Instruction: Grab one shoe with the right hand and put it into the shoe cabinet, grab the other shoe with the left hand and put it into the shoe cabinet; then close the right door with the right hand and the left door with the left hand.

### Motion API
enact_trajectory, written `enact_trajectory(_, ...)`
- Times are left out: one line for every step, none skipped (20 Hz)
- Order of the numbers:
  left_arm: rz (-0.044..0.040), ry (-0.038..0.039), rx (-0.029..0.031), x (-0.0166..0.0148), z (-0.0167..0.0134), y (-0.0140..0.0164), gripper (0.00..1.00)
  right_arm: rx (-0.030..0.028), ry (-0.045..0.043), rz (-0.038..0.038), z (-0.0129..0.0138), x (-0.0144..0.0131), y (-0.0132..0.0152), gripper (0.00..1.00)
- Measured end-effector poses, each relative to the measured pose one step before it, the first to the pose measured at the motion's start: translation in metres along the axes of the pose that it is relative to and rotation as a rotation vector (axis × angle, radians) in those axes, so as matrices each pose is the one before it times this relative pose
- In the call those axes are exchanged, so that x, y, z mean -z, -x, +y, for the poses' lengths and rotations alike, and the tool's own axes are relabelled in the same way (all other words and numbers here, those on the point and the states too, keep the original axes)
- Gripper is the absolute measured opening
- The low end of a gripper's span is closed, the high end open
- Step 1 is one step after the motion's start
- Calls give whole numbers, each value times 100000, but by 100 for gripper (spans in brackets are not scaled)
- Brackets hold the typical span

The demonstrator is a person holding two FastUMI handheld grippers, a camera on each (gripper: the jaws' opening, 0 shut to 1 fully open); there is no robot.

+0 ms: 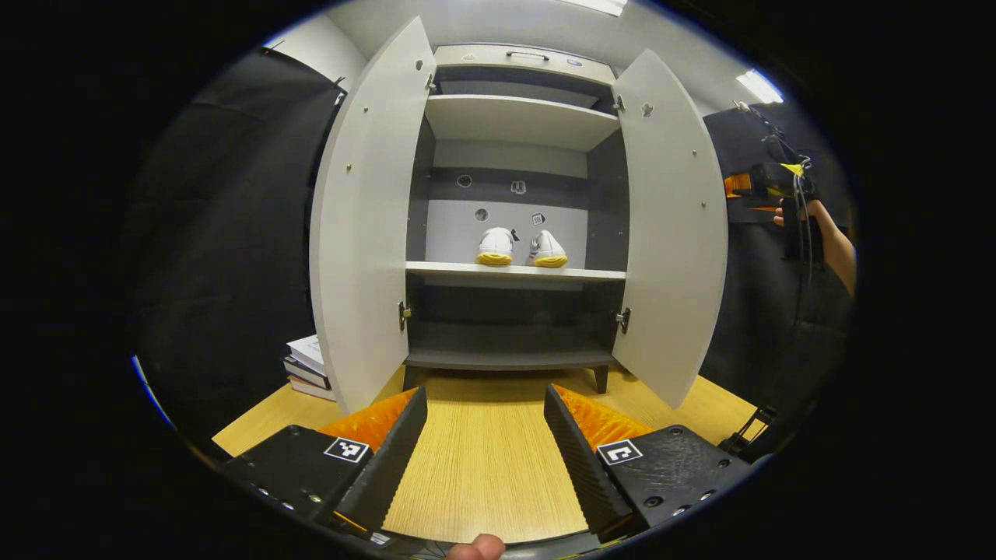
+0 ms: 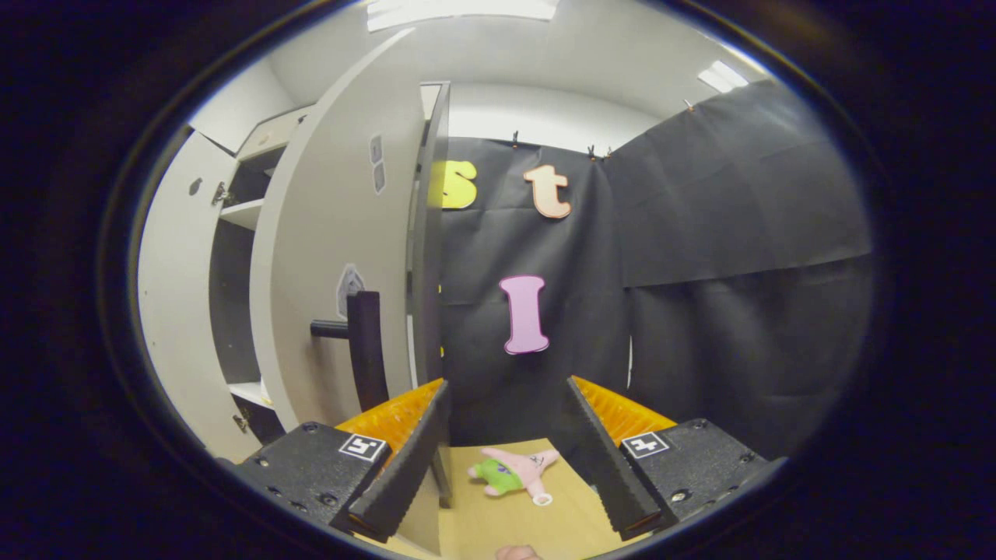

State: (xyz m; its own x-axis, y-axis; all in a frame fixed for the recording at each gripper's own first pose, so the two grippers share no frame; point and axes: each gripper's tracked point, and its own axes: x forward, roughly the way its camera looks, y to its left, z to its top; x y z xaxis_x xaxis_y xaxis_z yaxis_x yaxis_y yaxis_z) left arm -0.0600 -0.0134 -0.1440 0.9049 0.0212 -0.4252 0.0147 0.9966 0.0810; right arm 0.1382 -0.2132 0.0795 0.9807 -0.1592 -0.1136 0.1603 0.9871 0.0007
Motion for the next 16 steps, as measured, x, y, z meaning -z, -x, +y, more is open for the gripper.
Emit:
enact_trajectory(-405,-50,-246,-75,143,9,91,-1456,-120,526,575,112,101,95)
enact_trajectory(-578,-129,-192,-114,74,54,91,-1245,-115,-98,498,-34,45,95)
enact_trajectory(-316,-123,-338,-104,125,14,91,-1126,412,97,652,35,99,95)
enact_trajectory(-102,-63,-282,40,190,-30,91,-1079,194,-214,712,-55,87,95)
enact_trajectory(450,34,-432,136,220,-24,91,-1311,355,108,802,20,58,95)
enact_trajectory(140,199,-649,190,347,81,90,-1079,-232,84,928,87,-51,95)
enact_trajectory(106,322,-862,-15,373,9,91,-1324,-401,137,971,61,-11,95)
enact_trajectory(-174,496,-949,-2,404,45,91,-1354,-192,101,935,25,-78,95)
enact_trajectory(-322,516,-859,34,421,105,91,-1367,-327,-41,896,3,-176,95)
enact_trajectory(-327,418,-813,-77,410,51,91,-1259,-361,18,825,117,-203,95)
enact_trajectory(137,197,-949,85,462,-15,91,-1020,-673,-598,851,41,-206,95)
enact_trajectory(349,244,-1069,146,495,27,91,-764,-780,-337,793,72,-258,94)
enact_trajectory(218,424,-960,81,433,-64,91,-1042,-785,-196,601,-30,-263,95)
enact_trajectory(140,466,-822,126,447,3,91,-1572,-905,-236,957,22,-554,95)
enact_trajectory(50,332,-633,-77,385,-40,91,-2138,-862,542,1295,243,-422,95)
enact_trajectory(39,129,-799,80,397,29,91,-2522,-984,621,1562,340,-484,95)
